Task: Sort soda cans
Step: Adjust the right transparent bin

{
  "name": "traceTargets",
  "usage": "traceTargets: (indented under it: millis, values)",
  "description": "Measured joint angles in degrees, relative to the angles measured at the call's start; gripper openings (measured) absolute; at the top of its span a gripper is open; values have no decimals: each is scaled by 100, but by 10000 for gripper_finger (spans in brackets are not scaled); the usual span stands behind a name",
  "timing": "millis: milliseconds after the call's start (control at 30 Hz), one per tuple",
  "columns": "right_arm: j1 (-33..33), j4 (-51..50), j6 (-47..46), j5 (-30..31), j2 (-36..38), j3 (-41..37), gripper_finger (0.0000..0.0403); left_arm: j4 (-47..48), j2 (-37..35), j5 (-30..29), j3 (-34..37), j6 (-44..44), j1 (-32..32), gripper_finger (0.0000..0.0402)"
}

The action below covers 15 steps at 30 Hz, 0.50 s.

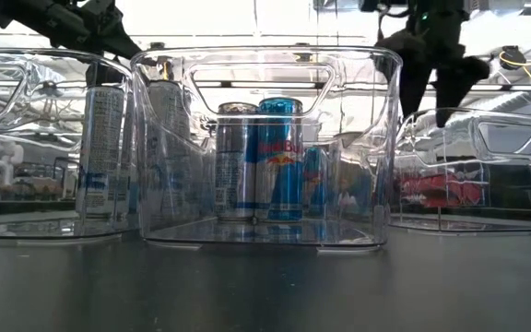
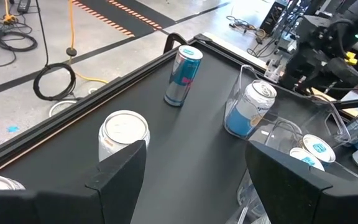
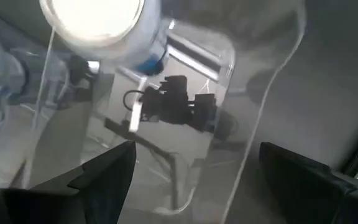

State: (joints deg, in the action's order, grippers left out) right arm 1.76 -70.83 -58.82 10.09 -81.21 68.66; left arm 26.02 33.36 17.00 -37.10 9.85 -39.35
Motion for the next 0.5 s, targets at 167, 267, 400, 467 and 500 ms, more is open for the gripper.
traceTargets:
  millis: [167,267,400,467,500]
  values:
    - [875,324,1882,-484,13,0,334,0,0,-118,0,2,0,284]
    - [1428,459,2876,-573,11,31,334,-2,0,-149,0,0,0,284]
    - [1996,386,3958,-567,11,259,334,-2,-2,-154,0,0,-2,284]
    - [2194,405,4532,-567,5,373,334,-2,0,-154,0,0,0,284]
    - [2269,417,4828,-569,-26,431,333,-2,-2,-154,0,0,-2,284]
